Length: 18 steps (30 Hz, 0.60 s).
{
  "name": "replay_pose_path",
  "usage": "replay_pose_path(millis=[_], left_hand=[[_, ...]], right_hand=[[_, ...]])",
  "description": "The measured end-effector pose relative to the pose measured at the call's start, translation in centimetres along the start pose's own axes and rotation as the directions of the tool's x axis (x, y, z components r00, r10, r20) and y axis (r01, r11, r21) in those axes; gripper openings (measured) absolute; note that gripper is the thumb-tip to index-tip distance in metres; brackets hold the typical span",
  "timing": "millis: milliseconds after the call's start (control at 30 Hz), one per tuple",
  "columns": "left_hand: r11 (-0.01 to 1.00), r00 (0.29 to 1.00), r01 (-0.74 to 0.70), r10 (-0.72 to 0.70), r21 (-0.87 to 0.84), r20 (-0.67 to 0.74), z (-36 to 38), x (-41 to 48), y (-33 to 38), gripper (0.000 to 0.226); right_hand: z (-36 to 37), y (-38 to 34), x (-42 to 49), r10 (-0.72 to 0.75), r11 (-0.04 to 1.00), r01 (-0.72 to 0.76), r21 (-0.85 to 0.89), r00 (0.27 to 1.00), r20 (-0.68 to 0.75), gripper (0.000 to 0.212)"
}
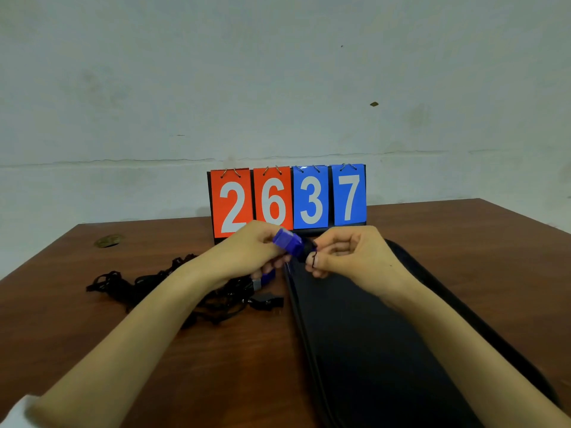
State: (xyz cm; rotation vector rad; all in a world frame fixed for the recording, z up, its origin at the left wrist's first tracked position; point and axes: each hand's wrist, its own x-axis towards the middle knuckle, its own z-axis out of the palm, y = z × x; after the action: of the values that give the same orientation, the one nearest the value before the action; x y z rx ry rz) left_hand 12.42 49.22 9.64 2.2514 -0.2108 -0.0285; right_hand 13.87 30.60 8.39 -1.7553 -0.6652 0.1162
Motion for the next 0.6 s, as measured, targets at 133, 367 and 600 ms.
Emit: replay_pose_path(millis=[133,367,600], left_hand=[[0.978,0.988,0.105,-0.082,-0.18,0.133,1.7,-0.1,0.3,0.031],[0.999,1.0,0.028,-0.028,0.043,0.002,3.1,0.4,-0.3,0.02],[0.977,0.995,-0.088,0.095,0.194,-0.029,1.6,0.1,1.0,0.023]], right_hand=[[-0.2,0.1,0.1,0.019,0.995,-0.003,0.1,0.987,-0.157,0.011],[-1.4,1.5,0.8,0.054,0.982,-0.14,-0.13,0.855,-0.516,0.009],[-1.0,2.4,0.8,-0.033,0.773,-0.209,-0.6,0.93,-0.366,0.014]])
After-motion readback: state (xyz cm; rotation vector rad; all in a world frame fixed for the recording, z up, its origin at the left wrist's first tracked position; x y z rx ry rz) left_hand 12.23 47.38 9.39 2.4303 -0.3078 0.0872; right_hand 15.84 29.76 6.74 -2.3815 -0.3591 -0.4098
